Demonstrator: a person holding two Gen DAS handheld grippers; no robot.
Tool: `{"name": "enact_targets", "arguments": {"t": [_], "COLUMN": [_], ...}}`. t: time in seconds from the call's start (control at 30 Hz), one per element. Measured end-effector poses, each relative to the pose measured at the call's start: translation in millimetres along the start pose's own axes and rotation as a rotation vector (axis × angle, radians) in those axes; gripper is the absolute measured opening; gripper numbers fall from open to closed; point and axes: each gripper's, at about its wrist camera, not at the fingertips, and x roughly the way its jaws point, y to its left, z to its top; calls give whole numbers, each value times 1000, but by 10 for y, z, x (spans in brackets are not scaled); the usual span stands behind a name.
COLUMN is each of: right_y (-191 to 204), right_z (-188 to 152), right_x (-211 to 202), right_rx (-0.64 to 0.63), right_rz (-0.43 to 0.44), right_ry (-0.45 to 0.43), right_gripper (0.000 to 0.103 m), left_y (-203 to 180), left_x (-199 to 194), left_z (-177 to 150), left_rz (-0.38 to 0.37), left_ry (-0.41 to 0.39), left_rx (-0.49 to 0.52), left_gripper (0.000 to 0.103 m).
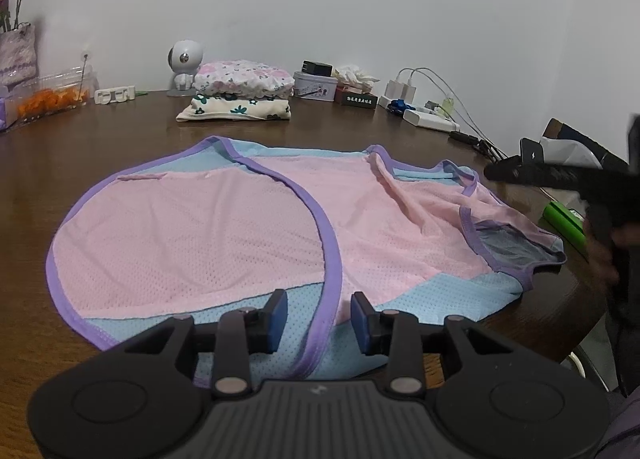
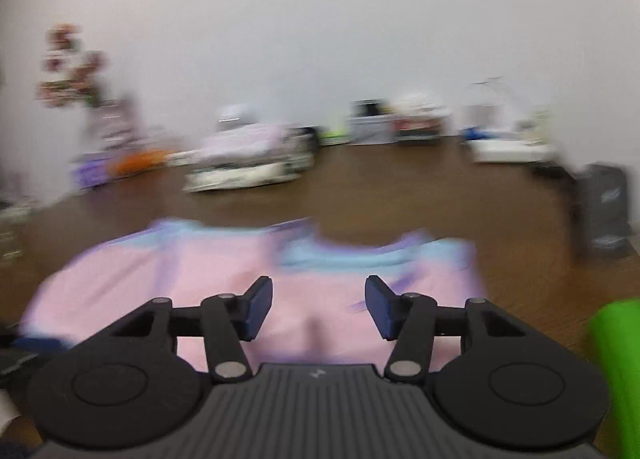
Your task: Fold clothes
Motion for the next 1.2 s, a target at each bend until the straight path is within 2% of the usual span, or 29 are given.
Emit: {"name": "enact_targets", "arguments": {"t": [0.13,0.2,0.23,0.33,0.53,0.6,0.63,0.67,0.73,0.77,0.9,1.0,1.03,1.07,1.1,1.2], "right_y": [-386,-468,-485,-536,-761,-773,-779,-772,-682,-618,-403,-344,-330,-323,-314,-277], "right_z": [116,125,125,126,146,119,106,111,127,134,-34,-211,-271,-304,-321,-313], "right_x": [401,515,554,672,671,648,636,581,376,273,-76,-106,-105,-79,-50,-129], "right_rx": [57,77,89,124,267,283,291,295,241,207,83,48,39,28,23,16], "right_rz": [-78,-79,-73,-57,-78,-80,-81,-75,-58,-65,-26,-3,3,3,-5,-2], "right_ry": [92,112,118,137,77,74,72,60,22,8,61,114,132,150,168,135], "right_gripper": [50,33,13,4,4,8,13,24,40,41,41,37,21,0,0,1], "left_y": [-17,2,7,-9,-8,-9,-9,-9,-9,-9,-2,0,-2,-6,-8,-12], "left_x": [6,2,1,3,0,-2,-2,-2,-3,-3,-2,-1,0,1,2,5], "left_z": [-8,-13,-12,-8,-20,-21,-22,-22,-22,-22,-29,-25,-23,-22,-21,-20], "left_rz": [-4,-12,-15,-9,-11,-11,-12,-12,-12,-12,-14,-13,-12,-11,-11,-11], "left_ry": [-3,-6,-6,-4,-9,-9,-10,-10,-11,-12,-15,-15,-14,-13,-13,-13], "left_rx": [8,5,4,10,9,11,10,10,11,12,12,13,14,15,15,15], "left_gripper": [38,38,38,38,38,38,38,38,38,38,38,38,38,38,38,38]}}
